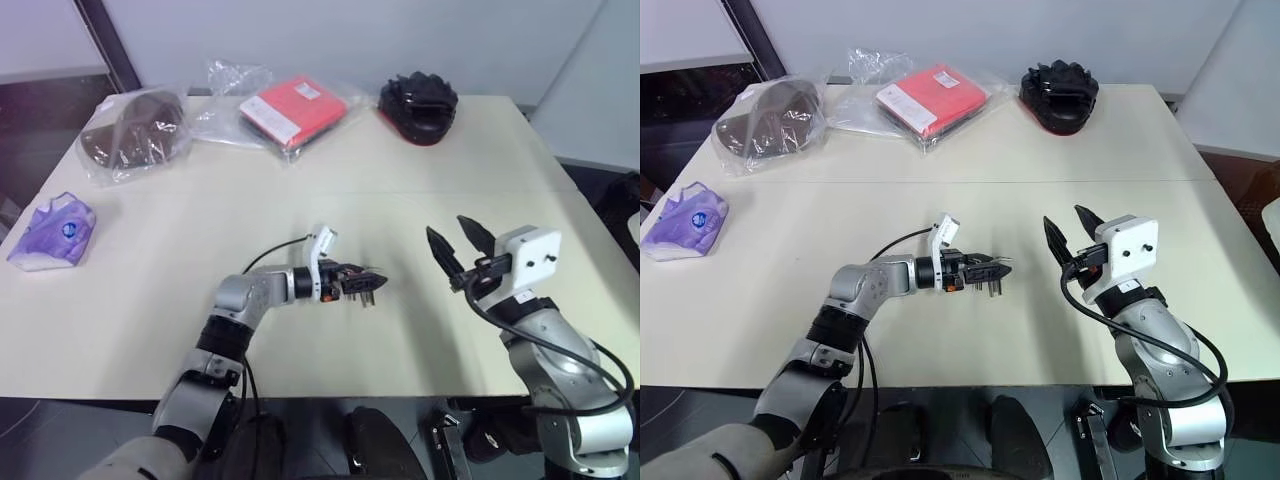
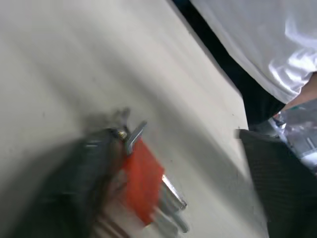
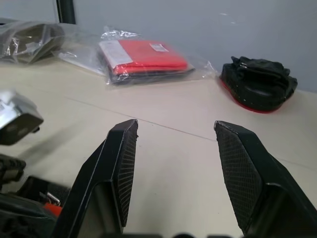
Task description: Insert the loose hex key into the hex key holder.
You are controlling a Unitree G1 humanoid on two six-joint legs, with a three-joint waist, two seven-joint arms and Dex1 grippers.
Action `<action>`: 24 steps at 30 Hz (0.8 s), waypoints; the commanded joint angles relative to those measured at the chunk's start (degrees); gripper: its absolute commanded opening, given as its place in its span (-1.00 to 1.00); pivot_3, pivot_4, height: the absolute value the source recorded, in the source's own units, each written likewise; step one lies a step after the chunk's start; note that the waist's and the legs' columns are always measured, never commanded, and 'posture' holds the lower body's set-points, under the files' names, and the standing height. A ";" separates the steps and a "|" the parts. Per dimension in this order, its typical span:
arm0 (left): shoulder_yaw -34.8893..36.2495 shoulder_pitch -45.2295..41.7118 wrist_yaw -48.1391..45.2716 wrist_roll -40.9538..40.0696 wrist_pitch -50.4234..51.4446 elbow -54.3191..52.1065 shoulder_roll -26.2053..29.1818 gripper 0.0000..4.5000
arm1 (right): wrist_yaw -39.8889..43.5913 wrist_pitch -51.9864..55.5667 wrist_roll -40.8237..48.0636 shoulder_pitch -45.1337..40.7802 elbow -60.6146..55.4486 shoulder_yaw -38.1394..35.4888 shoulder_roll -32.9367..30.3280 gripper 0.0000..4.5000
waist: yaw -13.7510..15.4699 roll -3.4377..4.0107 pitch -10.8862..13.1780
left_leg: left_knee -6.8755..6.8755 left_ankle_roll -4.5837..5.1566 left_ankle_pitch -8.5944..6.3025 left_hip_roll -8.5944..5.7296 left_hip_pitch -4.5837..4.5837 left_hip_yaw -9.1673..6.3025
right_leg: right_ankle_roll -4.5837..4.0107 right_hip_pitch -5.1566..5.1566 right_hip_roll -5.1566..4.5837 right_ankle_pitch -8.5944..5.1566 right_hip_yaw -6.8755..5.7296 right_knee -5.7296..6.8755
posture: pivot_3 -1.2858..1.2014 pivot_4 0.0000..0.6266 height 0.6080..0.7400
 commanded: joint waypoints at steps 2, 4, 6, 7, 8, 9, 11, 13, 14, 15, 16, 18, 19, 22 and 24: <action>1.36 0.68 0.09 4.46 -7.75 -3.14 5.08 0.97 | 3.72 0.45 0.93 0.60 -0.54 -0.95 -3.84 0.14 | 0.04 0.00 0.00 | -0.05 0.00 0.00 0.00 0.00 -0.02 | 0.00 -0.02 0.00 0.00 0.00 0.00 | 0.03 -0.52 1.00; 1.31 0.56 -0.63 5.40 -10.19 -4.57 6.91 0.97 | 6.07 1.39 0.84 1.91 -0.27 -0.94 -6.61 0.14 | 0.28 0.00 0.00 | -0.15 0.00 0.00 -0.01 0.00 -0.05 | 0.00 -0.03 -0.01 0.00 0.00 -0.04 | 0.03 -0.52 1.00; 1.68 0.36 -1.75 5.35 -10.98 -6.38 8.87 0.97 | 8.64 2.78 1.36 3.42 0.13 -1.40 -9.66 0.14 | 0.67 0.00 0.00 | -0.25 -0.01 0.01 -0.03 -0.01 -0.06 | 0.00 -0.04 -0.03 0.00 0.00 -0.13 | 0.03 -0.52 1.00; 1.99 0.24 -2.29 5.31 -11.50 -7.33 9.91 0.97 | 9.83 3.54 0.70 4.24 0.89 -1.49 -11.77 0.14 | 0.95 0.00 0.00 | -0.26 -0.01 0.01 -0.08 -0.07 -0.08 | 0.02 -0.04 -0.05 -0.01 0.00 -0.16 | 0.03 -0.52 1.00; 2.19 0.19 -3.05 5.27 -11.88 -8.37 10.99 0.97 | 11.21 3.67 0.15 5.00 1.69 -1.62 -13.64 0.14 | 1.35 0.00 0.00 | -0.26 -0.01 0.01 -0.09 -0.09 -0.10 | 0.03 -0.04 -0.05 -0.02 0.00 -0.19 | 0.03 -0.52 1.00; 2.16 0.30 -4.27 5.09 -12.06 -9.60 12.24 0.97 | 12.76 3.84 0.21 5.68 2.26 -1.90 -15.29 0.14 | 1.57 0.00 0.00 | -0.26 0.00 0.01 -0.10 -0.10 -0.11 | 0.04 -0.06 -0.07 -0.02 0.03 -0.21 | 0.03 -0.52 1.00; 2.14 0.94 -7.02 4.73 -12.34 -12.42 15.23 0.97 | 15.71 4.39 1.25 6.67 2.97 -3.24 -18.28 0.14 | 1.76 0.00 0.00 | -0.28 0.00 0.01 -0.12 -0.12 -0.10 | 0.04 -0.07 -0.08 -0.02 0.02 -0.22 | 0.03 -0.52 1.00; 2.94 1.61 -10.07 3.03 -11.16 -15.21 18.42 0.97 | 19.44 6.45 3.58 7.76 3.05 -4.84 -21.58 0.14 | 1.76 0.01 0.01 | -0.31 0.00 0.01 -0.12 -0.11 -0.09 | 0.04 -0.07 -0.07 -0.03 0.01 -0.22 | 0.03 -0.52 1.00; 3.51 1.79 -11.30 2.01 -10.13 -16.38 19.92 0.97 | 21.47 6.71 4.22 8.36 2.96 -5.39 -23.16 0.14 | 1.76 0.02 0.01 | -0.31 0.00 0.01 -0.11 -0.11 -0.09 | 0.03 -0.07 -0.07 -0.03 0.01 -0.21 | 0.03 -0.52 1.00; 4.17 2.02 -12.11 1.00 -9.19 -17.55 21.21 0.97 | 22.90 6.73 4.43 8.83 3.06 -5.89 -24.48 0.14 | 1.75 0.01 0.02 | -0.31 0.00 0.01 -0.11 -0.09 -0.10 | 0.03 -0.05 -0.07 -0.03 0.01 -0.19 | 0.03 -0.52 1.00; 4.88 2.42 -12.98 0.04 -8.23 -18.86 22.55 0.97 | 24.01 6.50 4.34 9.03 3.34 -6.40 -25.63 0.14 | 1.75 0.00 0.02 | -0.31 0.00 0.01 -0.11 -0.09 -0.10 | 0.03 -0.03 -0.06 -0.03 -0.02 -0.20 | 0.03 -0.52 1.00; 5.74 3.33 -14.46 -1.24 -7.42 -21.14 24.69 0.97 | 25.47 6.84 4.66 8.99 3.58 -7.32 -27.06 0.14 | 1.66 0.00 0.02 | -0.30 0.01 0.01 -0.11 -0.09 -0.10 | 0.03 -0.03 -0.06 -0.03 -0.02 -0.19 | 0.03 -0.52 1.00; 6.06 3.93 -15.28 -1.82 -6.92 -22.50 25.98 0.97 | 26.22 7.32 5.17 8.82 3.39 -7.80 -27.75 0.14 | 1.64 0.00 0.02 | -0.30 0.01 0.01 -0.11 -0.08 -0.10 | 0.03 -0.02 -0.06 -0.03 -0.02 -0.19 | 0.03 -0.52 1.00; 7.04 5.54 -16.47 -3.09 -5.89 -25.97 28.85 0.97 | 27.65 8.66 6.48 8.06 2.61 -9.12 -29.22 0.14 | 1.69 0.00 0.02 | -0.30 0.01 0.01 -0.11 -0.08 -0.10 | 0.03 -0.01 -0.06 -0.03 -0.01 -0.19 | 0.03 -0.52 1.00; 7.60 6.92 -16.88 -4.02 -5.32 -28.34 30.35 0.97 | 28.32 9.24 7.10 7.61 2.26 -9.69 -29.98 0.14 | 1.69 0.00 0.03 | -0.30 0.01 0.01 -0.11 -0.08 -0.10 | 0.03 -0.01 -0.06 -0.03 -0.02 -0.19 | 0.03 -0.52 1.00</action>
